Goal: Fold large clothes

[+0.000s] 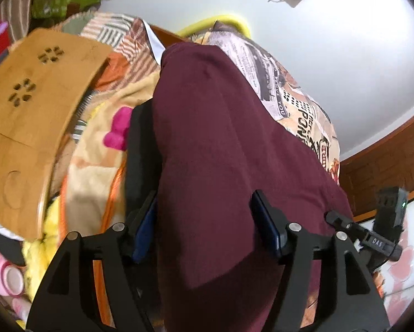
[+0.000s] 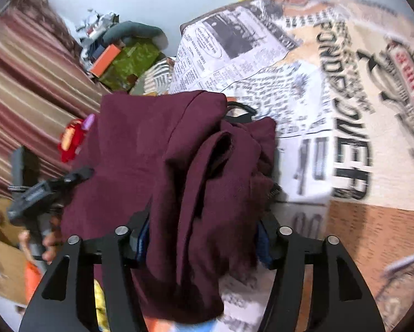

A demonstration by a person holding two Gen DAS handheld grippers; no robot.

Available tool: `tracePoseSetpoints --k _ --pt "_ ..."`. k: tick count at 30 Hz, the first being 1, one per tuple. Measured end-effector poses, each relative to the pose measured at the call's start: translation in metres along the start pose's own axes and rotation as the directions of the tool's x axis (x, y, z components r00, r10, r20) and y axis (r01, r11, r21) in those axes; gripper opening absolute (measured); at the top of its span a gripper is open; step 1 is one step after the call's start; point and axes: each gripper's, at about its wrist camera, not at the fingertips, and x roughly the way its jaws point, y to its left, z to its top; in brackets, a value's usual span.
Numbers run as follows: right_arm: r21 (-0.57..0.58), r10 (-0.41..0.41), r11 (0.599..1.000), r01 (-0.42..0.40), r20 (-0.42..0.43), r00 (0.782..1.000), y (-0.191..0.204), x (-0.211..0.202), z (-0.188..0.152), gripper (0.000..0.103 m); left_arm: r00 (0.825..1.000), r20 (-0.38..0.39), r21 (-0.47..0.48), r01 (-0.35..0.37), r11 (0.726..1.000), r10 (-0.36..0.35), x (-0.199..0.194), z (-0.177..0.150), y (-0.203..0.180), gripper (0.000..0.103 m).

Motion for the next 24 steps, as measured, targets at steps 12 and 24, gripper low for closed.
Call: tracePoseSetpoints --k 12,24 --pt "-0.183 -0.194 0.961 0.206 0.085 0.977 0.037 -0.078 -0.047 0.064 0.972 0.029 0.144 -0.233 0.962 0.231 -0.061 -0.094 -0.027 0.072" --pt "-0.304 -0.003 0.939 0.158 0.456 0.89 0.128 -0.222 -0.096 0.065 0.886 0.451 0.235 -0.239 0.942 0.112 -0.239 -0.149 -0.127 0.072"
